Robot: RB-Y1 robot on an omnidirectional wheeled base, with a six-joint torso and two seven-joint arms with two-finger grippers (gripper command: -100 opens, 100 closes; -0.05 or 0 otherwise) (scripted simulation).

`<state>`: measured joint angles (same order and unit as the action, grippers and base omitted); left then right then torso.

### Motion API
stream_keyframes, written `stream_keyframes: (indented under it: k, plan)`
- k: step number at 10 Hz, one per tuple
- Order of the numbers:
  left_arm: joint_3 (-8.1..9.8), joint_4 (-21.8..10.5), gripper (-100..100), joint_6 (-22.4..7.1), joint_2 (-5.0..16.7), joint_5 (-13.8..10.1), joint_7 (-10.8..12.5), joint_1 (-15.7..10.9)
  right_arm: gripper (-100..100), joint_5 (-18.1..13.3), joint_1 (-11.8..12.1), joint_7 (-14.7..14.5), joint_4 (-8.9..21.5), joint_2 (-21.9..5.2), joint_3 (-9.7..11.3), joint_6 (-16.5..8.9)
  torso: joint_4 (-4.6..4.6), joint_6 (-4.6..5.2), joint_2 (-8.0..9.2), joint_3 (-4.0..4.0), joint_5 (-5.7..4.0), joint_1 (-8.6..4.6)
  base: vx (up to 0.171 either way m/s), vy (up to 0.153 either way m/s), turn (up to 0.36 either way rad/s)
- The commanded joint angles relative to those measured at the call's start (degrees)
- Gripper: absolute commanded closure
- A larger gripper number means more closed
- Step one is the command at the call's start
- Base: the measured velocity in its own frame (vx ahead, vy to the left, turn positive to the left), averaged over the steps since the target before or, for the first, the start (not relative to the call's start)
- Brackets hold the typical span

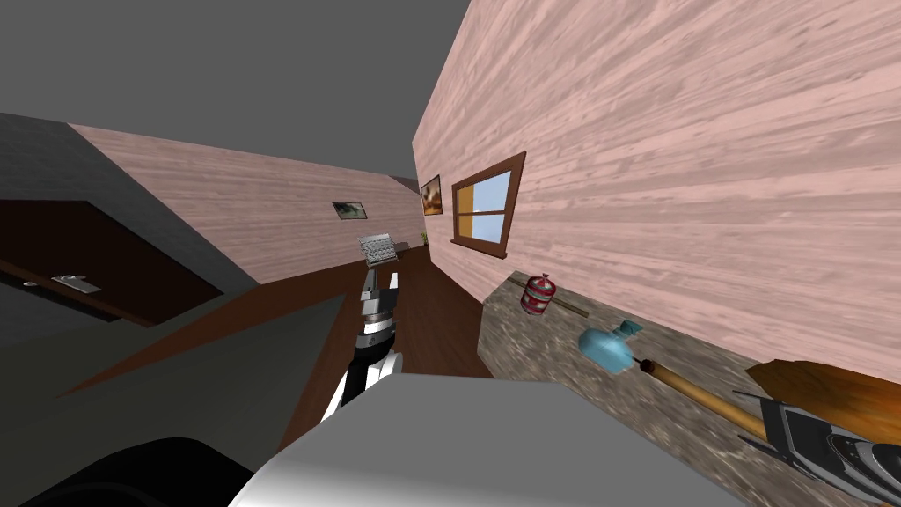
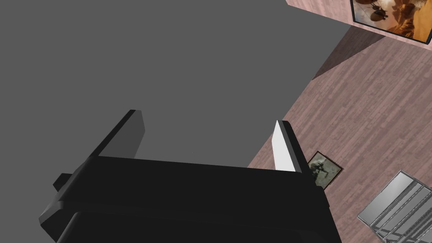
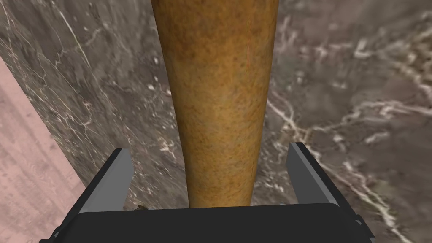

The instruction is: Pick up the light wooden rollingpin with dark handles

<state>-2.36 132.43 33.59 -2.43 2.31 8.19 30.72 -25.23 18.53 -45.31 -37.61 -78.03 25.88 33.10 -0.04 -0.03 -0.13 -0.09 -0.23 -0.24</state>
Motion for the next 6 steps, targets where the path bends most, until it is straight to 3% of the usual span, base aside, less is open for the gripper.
stream_keyframes:
  k: [1, 5, 6]
  plan:
    - [0.00, 0.00, 0, 0.00, 0.00, 0.00, 0.00, 0.00, 100, 0.00, 0.00, 0.00, 0.00, 0.00, 0.00, 0.00, 0.00, 0.00, 0.00, 0.00, 0.00, 0.00, 0.000, 0.000, 0.000]
    - [0.00, 0.00, 0, 0.00, 0.00, 0.00, 0.00, 0.00, 100, 0.01, 0.01, 0.03, -0.03, 0.00, -0.03, -0.02, 0.02, 0.00, 0.09, 0.05, 0.00, -0.04, 0.000, 0.000, 0.000]
    - [0.00, 0.00, 0, 0.00, 0.00, 0.00, 0.00, 0.00, 0, 0.00, 0.01, 0.03, -0.03, 0.01, -0.02, -0.02, 0.02, 0.01, 0.09, 0.06, 0.01, -0.03, 0.000, 0.000, 0.000]
